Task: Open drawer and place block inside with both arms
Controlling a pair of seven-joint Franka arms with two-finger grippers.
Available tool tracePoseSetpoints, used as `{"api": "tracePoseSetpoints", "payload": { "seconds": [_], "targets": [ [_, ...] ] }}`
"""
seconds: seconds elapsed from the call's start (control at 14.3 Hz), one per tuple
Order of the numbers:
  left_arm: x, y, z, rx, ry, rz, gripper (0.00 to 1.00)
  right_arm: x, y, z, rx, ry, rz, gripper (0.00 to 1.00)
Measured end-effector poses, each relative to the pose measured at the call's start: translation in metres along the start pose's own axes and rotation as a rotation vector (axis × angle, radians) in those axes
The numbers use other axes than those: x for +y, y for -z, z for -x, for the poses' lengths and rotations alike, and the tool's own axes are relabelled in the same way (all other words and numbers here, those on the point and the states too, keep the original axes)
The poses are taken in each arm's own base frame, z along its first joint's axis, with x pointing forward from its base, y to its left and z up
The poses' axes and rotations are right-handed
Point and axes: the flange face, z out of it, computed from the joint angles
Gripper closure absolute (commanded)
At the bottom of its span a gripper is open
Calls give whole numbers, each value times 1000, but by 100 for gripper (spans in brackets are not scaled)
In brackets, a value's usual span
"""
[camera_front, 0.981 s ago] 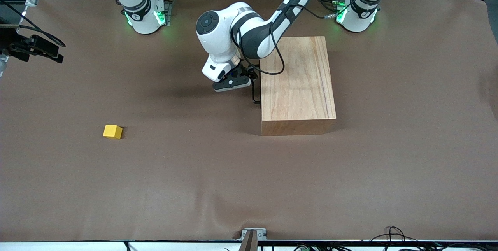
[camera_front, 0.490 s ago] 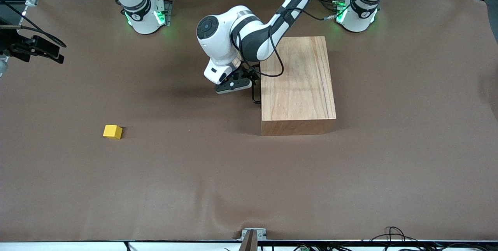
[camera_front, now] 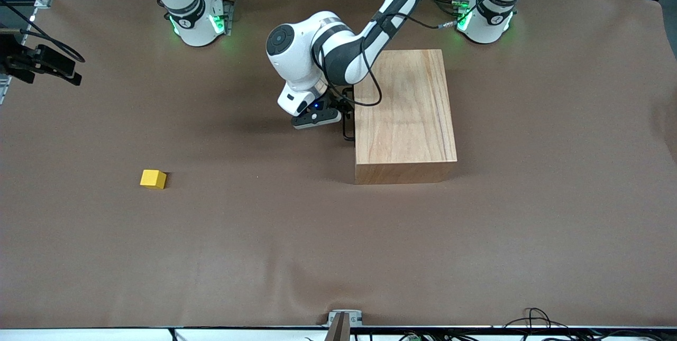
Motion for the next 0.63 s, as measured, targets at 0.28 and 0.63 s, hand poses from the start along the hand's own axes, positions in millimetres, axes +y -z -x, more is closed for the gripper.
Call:
{"api": "tracePoseSetpoints", "payload": {
  "seconds": [0.28,0.63],
  "targets": [
    [4,3,-1,17,-2,35,0,2,-4,4,-39,-3,9,0],
    [11,9,-2,35,0,99,0,2,-5,5,-50,-4,10,0]
  ]
}}
